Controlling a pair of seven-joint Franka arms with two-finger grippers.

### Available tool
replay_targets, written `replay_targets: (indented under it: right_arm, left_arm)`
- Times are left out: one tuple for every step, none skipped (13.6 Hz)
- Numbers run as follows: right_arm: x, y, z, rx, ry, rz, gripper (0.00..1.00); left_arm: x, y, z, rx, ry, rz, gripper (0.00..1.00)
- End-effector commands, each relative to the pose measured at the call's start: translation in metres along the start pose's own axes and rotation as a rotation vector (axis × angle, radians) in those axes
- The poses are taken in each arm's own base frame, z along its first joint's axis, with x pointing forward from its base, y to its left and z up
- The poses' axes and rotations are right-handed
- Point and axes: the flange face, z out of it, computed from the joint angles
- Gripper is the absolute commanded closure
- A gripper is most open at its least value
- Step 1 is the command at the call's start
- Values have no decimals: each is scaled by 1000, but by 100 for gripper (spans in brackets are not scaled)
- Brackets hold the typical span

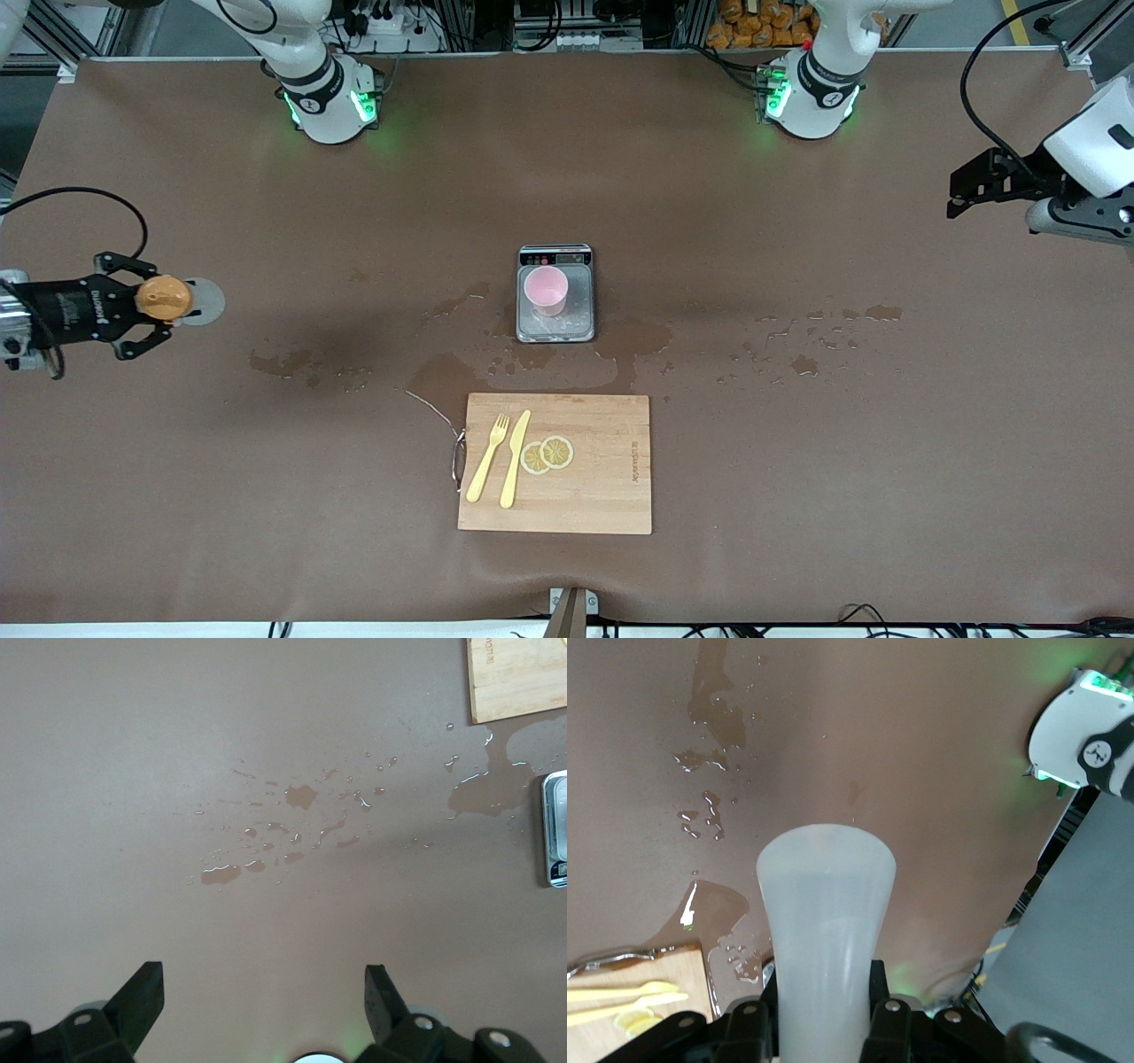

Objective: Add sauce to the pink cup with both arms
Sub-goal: 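Carry the bottle back to its spot with the right gripper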

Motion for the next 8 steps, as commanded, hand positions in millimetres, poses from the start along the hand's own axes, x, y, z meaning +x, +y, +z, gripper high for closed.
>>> replay_targets:
  right_arm:
    - [36,12,2,29,-101,-87,71]
    - [55,12,4,41,-120,-109,71]
    - [72,11,7,53,-145,-136,71]
    - [92,8,12,70,-183,-161,71]
    - [111,5,18,85,-224,-180,70]
    - [128,-1,27,93,-271,-191,69]
    - [143,-6,35,107,-312,-195,69]
    - [159,-11,44,115,-345,-203,69]
  left_arm:
    - [-2,-1,-4,17,-2,-9,0]
    - [-2,2,-5,18,-1,0,0]
    - [-3,3,-5,16,-1,5,0]
    - [-3,3,-6,18,-1,6,0]
    - [-3,4,-7,18,2,9,0]
    - [-2,4,-8,22,6,9,0]
    - [-3,1,-10,19,18,3,0]
    - [-2,1,-11,10,26,1,0]
